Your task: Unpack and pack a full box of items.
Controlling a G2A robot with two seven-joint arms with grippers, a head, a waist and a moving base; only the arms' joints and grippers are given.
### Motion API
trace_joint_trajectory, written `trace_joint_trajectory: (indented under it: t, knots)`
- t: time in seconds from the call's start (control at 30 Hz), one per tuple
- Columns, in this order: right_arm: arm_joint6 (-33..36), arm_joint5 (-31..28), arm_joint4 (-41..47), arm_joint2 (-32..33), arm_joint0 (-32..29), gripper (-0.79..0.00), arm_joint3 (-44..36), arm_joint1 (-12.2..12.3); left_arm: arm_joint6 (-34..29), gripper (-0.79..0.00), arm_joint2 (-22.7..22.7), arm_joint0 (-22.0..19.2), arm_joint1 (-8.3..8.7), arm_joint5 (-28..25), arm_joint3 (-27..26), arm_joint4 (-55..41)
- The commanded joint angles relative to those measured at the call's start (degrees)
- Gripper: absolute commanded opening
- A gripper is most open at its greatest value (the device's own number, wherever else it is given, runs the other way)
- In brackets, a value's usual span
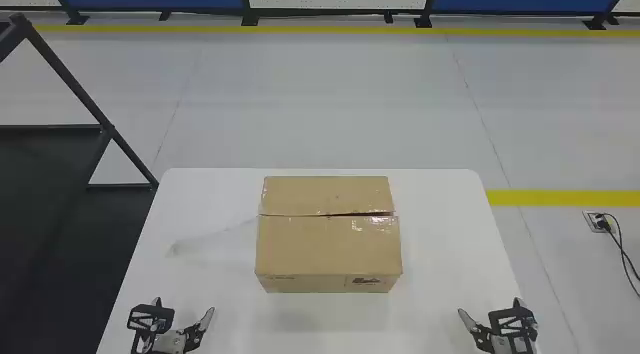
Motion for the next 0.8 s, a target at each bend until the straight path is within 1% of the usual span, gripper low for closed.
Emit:
trace_joint_trajectory:
  t: [0.0, 0.53, 0.6, 0.77]
  knots:
    - [0.00, 0.00, 0.00, 0.00, 0.00, 0.000, 0.00, 0.00, 0.00, -0.001, 0.00, 0.00, 0.00, 0.00, 0.00, 0.00]
    - [0.00, 0.00, 0.00, 0.00, 0.00, -0.001, 0.00, 0.00, 0.00, -0.001, 0.00, 0.00, 0.00, 0.00, 0.00, 0.00]
    - [-1.14, -5.29, -2.63, -0.49, -0.38, 0.000, -0.84, 0.32, 1.13, 0.000, 0.12, 0.03, -0.04, -1.99, -0.39, -1.50]
    - [-0.13, -8.24, -2.31, 0.02, -0.38, 0.000, -3.99, 0.43, 3.17, 0.000, -1.17, 0.38, 0.04, -4.71, -2.83, -1.99]
